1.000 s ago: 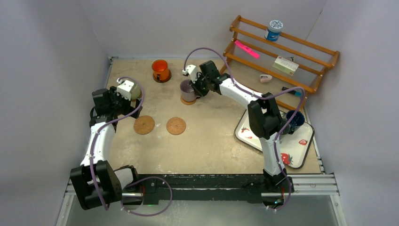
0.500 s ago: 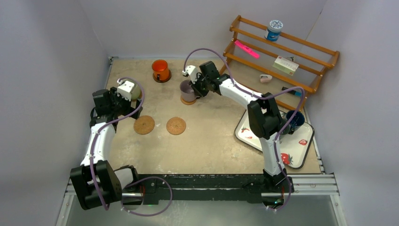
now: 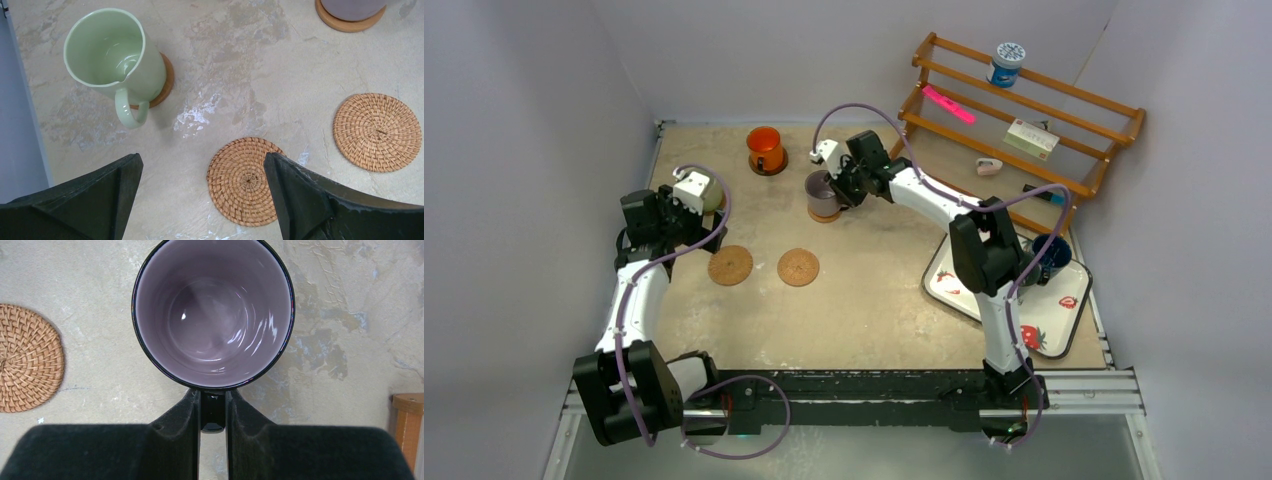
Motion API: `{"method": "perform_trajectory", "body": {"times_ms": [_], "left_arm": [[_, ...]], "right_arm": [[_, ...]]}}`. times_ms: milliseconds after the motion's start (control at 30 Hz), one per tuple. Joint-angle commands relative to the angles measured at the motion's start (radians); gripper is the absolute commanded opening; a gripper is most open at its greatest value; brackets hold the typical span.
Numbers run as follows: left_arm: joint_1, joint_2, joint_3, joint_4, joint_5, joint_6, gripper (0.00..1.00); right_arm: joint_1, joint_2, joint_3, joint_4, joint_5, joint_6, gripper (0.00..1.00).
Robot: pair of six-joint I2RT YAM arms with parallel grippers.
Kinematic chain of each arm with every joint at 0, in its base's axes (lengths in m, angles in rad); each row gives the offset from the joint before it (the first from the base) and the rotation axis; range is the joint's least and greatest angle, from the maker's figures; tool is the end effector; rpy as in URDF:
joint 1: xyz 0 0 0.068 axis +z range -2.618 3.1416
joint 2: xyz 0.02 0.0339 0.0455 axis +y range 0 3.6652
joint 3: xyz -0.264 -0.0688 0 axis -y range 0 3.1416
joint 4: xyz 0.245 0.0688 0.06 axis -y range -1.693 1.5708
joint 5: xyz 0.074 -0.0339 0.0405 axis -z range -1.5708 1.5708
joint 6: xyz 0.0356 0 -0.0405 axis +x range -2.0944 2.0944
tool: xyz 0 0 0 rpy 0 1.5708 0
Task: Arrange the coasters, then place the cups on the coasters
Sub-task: Place the cup on the coaster.
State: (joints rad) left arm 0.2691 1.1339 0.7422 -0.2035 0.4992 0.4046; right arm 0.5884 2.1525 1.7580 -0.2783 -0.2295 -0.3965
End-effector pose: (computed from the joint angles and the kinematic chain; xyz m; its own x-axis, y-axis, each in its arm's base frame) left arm 0.2405 0.0487 0.2556 -0.4383 0.2376 -0.8668 0.3495 0.9336 0.0792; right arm 0.4108 0.2839 0.2276 -0.2123 -0.5937 -0.7762 -0.8353 0.5225 -0.1713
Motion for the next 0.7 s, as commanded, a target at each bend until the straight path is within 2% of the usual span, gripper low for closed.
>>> {"method": "perform_trajectory", "body": {"times_ms": [0, 667], "left_arm": [[0.008, -0.020, -0.003, 0.025, 0.029, 0.003, 1.00], [0.007, -0.019, -0.001, 0.024, 0.029, 0.002, 1.00]], "right_arm": [[0.011, -0.045, -0.003, 0.054, -0.038, -0.019, 0.00], [0.019, -0.097, -0.085, 0.085, -0.006, -0.057, 0.00]]}}
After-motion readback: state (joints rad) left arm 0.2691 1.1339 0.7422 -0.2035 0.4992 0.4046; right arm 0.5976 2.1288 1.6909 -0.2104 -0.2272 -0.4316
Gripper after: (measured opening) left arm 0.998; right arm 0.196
